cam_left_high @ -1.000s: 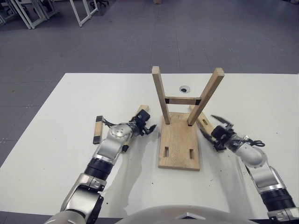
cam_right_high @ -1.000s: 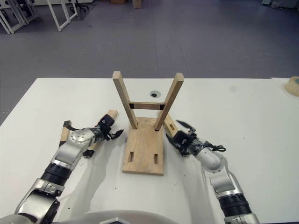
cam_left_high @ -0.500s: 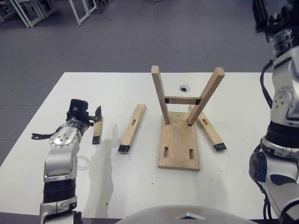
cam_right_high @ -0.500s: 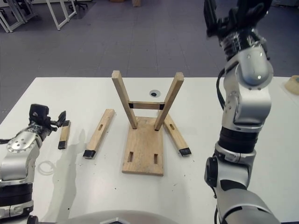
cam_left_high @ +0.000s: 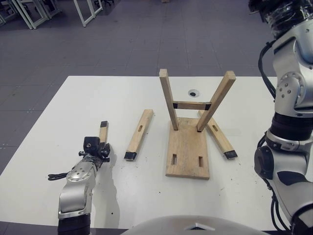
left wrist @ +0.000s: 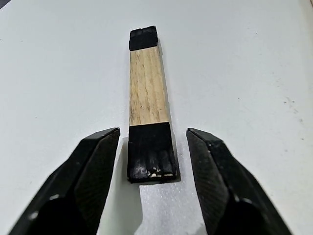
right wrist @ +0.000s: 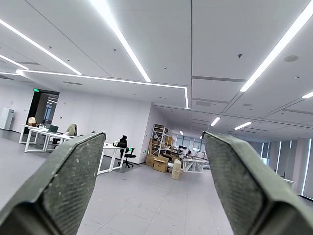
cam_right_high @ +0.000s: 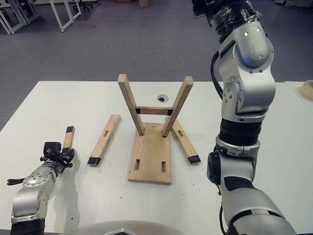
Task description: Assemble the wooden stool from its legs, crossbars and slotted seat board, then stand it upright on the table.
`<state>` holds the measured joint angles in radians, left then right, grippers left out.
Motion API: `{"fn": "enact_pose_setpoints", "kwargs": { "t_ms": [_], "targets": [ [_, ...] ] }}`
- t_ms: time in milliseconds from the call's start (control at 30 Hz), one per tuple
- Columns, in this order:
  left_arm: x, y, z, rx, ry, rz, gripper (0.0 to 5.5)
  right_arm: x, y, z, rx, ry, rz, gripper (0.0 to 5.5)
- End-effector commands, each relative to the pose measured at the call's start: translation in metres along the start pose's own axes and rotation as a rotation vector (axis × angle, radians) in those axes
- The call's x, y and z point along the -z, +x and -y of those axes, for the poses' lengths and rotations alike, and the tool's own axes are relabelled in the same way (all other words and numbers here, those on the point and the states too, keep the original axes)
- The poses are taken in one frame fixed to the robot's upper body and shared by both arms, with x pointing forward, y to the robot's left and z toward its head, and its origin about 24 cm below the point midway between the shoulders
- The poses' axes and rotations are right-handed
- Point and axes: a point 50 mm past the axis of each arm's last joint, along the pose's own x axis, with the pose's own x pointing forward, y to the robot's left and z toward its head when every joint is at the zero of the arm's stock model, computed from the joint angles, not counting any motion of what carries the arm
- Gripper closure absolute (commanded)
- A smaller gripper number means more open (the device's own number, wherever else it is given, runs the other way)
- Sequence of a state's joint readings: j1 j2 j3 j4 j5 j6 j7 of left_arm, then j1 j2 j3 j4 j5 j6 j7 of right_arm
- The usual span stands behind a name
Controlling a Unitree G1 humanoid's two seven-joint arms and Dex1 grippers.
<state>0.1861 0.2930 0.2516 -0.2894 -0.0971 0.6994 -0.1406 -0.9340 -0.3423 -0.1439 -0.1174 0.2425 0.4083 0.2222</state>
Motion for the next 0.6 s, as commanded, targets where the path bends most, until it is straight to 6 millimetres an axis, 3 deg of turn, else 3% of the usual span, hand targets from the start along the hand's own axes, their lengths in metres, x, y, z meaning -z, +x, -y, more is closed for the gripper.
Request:
{"fn": "enact_pose_setpoints", "kwargs": {
  "t_ms": [33, 133, 233, 367, 433, 500, 600],
  "targets": [
    [0.018, 0.002, 0.000, -0.006, -0.062, -0.084, 3.61, -0.008, 0.006, -0.004, -0.034, 0.019, 0.016, 1.86],
    [0.026, 0.002, 0.002, 0.008, -0.087, -0.128, 4.11, -0.001, 0.001, -0.002, -0.027, 0.037, -0.020, 1.86],
    [0.030, 0.001, 0.004, 0.025, -0.081, -0.146, 4.19, 0.024, -0.014, -0.003, -0.015, 0.197, -0.166, 1.86],
    [0.029, 0.002, 0.007, 0.040, -0.075, -0.134, 4.19, 0.114, -0.056, -0.025, -0.049, 0.383, -0.619, 1.86],
    [0.021, 0.007, 0.008, 0.050, -0.068, -0.101, 4.19, 0.142, -0.075, -0.030, -0.076, 0.355, -0.757, 1.86],
    [0.013, 0.010, 0.008, 0.051, -0.069, -0.064, 4.19, 0.141, -0.073, -0.026, -0.073, 0.337, -0.752, 1.86],
    [-0.016, 0.015, 0.007, 0.049, -0.099, 0.114, 4.19, 0.100, -0.053, -0.015, -0.051, 0.338, -0.543, 1.86]
  ]
}}
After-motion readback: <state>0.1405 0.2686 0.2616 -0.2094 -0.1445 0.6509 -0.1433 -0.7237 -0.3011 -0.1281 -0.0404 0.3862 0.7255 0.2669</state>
